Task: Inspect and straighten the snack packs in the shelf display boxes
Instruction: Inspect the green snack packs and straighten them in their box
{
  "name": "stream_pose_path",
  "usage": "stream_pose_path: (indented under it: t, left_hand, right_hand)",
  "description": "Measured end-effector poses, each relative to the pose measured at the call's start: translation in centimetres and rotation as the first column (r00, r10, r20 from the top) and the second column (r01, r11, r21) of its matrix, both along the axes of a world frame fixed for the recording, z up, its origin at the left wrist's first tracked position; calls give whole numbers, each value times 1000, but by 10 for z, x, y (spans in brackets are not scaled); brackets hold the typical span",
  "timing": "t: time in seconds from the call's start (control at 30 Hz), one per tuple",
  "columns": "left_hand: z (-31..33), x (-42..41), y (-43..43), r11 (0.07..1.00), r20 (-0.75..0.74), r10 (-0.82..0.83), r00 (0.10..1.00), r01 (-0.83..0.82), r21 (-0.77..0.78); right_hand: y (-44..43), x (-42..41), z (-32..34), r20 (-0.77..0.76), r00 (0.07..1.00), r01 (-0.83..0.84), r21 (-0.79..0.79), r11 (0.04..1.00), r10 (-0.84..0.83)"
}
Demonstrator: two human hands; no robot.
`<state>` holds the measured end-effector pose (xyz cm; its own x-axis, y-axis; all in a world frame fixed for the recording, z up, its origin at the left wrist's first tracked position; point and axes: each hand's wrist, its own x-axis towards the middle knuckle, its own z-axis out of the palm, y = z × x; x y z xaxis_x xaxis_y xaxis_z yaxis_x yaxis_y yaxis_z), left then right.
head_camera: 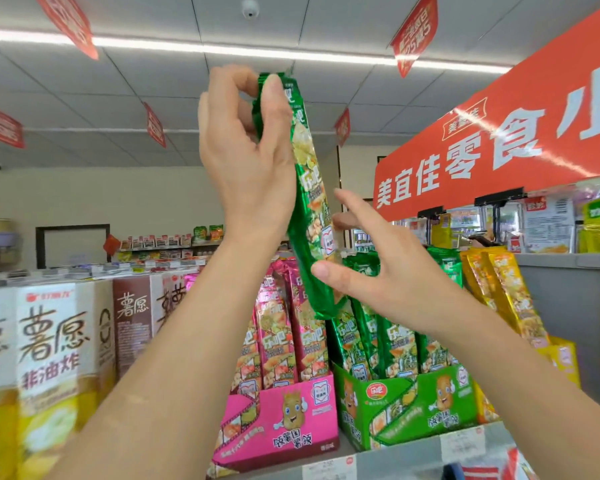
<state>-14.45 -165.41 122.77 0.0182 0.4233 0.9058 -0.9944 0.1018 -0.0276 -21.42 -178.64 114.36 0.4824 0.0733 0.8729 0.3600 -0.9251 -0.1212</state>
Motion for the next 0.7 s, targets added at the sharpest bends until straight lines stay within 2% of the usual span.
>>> stream_pose_path:
  t: [0.1,0.17,0.3,0.4,0.6,0.7]
  left_hand:
    - [-10,-13,3,991,-53,-129,990,130,18]
    - [-19,-20,3,948,-163,-306,938,316,40]
    - [-47,-28,2,707,-439,-624,647,706,35]
    - [-71,-30,3,545,-537,-709,457,838,-5]
    - [-122,-43,0,548,-660,-664,352,829,-110]
    - [-145,-54,2,602,-689,-615,384,793,-95]
  right_hand:
    - [25,-9,-24,14,965,-260,145,955,261]
    - [36,-15,-44,39,913,-403,246,881,407]
    - [40,-34,-80,128,831,-533,456,712,541]
    - [37,-51,-104,122,816,-529,554,643,565]
    - [29,-93,-139,-45,729,-474,687,551,683]
    - [25,-109,-156,-81,807,-383,681,624,584]
